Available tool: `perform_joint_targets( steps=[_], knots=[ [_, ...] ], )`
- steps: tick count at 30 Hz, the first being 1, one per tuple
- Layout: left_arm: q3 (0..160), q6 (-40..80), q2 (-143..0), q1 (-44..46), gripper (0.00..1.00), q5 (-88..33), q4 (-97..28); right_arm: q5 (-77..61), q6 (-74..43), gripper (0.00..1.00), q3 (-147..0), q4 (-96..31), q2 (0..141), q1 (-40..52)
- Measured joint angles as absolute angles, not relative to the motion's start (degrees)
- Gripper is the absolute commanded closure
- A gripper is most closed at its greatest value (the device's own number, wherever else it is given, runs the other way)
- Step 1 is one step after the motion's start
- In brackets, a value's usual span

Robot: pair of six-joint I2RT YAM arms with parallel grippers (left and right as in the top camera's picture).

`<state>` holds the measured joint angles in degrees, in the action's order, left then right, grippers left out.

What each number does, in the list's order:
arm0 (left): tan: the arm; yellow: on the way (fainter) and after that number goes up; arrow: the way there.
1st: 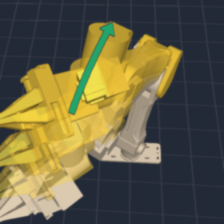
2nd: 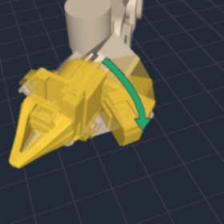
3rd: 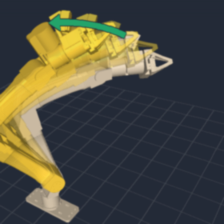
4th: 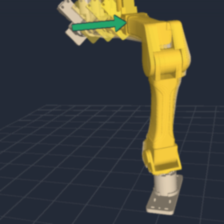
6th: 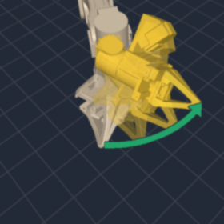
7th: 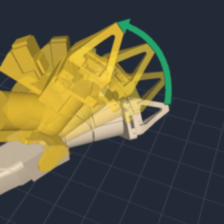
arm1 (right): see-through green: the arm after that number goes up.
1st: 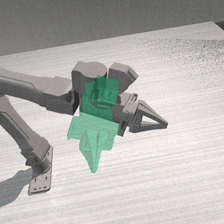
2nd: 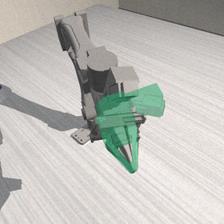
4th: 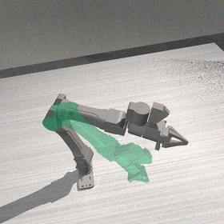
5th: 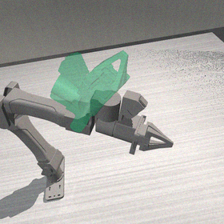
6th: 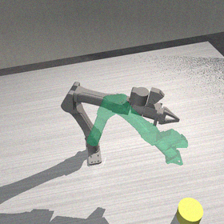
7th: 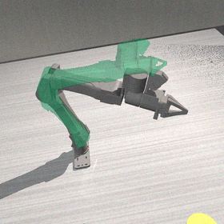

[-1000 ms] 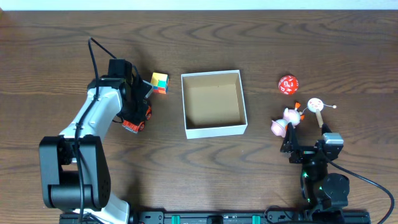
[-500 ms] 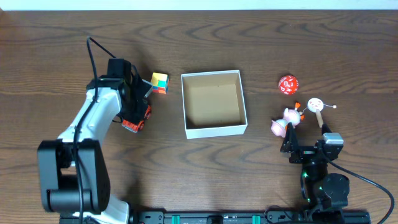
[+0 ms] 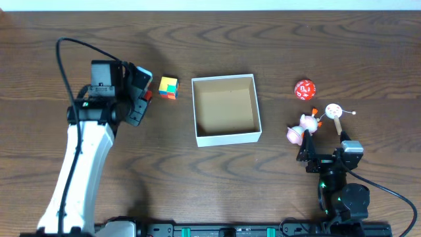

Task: Pack container
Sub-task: 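Lift the fire truck and carry it over the white box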

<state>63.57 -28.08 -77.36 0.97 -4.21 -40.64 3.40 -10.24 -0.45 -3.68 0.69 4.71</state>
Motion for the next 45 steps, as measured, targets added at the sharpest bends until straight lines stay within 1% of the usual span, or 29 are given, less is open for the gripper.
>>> perform_joint_targets(
  steps=[4, 8, 14, 18, 19, 21, 23, 26, 29, 35, 38, 41, 45],
  knots=[
    [63.57, -24.32, -74.08, 0.97, 0.7, -7.9, -40.64, 3.4, -10.24, 0.01, -0.45, -3.68, 0.69, 4.71],
    [63.57, -18.55, -70.61, 0.97, 0.76, -14.31, -39.81, 3.4, -10.22, 0.01, -0.45, -3.68, 0.69, 4.71],
    [63.57, -3.92, -67.42, 1.85, 0.77, -23.57, -37.06, 3.4, -10.22, 0.01, -0.45, -3.68, 0.69, 4.71],
    [63.57, 4.8, -67.07, 5.61, 0.78, -26.46, -36.58, 3.4, -10.22, 0.01, -0.45, -3.68, 0.69, 4.71],
    [63.57, 6.09, -67.07, 6.83, 0.78, -26.87, -36.29, 3.4, -10.24, 0.01, -0.45, -3.68, 0.69, 4.71],
    [63.57, 8.25, -67.07, 10.2, 0.81, -27.27, -35.18, 3.4, -10.22, 0.01, -0.45, -3.68, 0.69, 4.71],
    [63.57, 9.89, -67.07, 13.08, 0.81, -27.27, -33.76, 3.38, -10.24, 0.01, -0.45, -3.7, 0.69, 4.71],
    [63.57, 12.69, -67.07, 17.87, 0.81, -26.11, -31.77, 3.4, -10.22, 0.01, -0.45, -3.68, 0.69, 4.71],
    [63.57, 14.87, -67.13, 23.51, 0.81, -22.31, -30.15, 3.4, -10.24, 0.01, -0.45, -3.68, 0.69, 4.71],
    [63.57, 16.8, -69.78, 34.63, 0.81, -10.66, -27.7, 3.38, -10.22, 0.01, -0.45, -3.68, 0.69, 4.71],
    [63.57, 17.8, -72.86, 38.83, 0.81, -4.56, -26.44, 3.4, -10.24, 0.01, -0.45, -3.68, 0.69, 4.71],
    [63.57, 18.55, -75.59, 40.82, 0.81, 0.38, -25.89, 3.4, -10.24, 0.01, -0.45, -3.68, 0.69, 4.71],
    [63.57, 20.4, -79.11, 41.15, 0.81, 6.17, -25.17, 3.4, -10.24, 0.01, -0.45, -3.68, 0.69, 4.71]
  ],
)
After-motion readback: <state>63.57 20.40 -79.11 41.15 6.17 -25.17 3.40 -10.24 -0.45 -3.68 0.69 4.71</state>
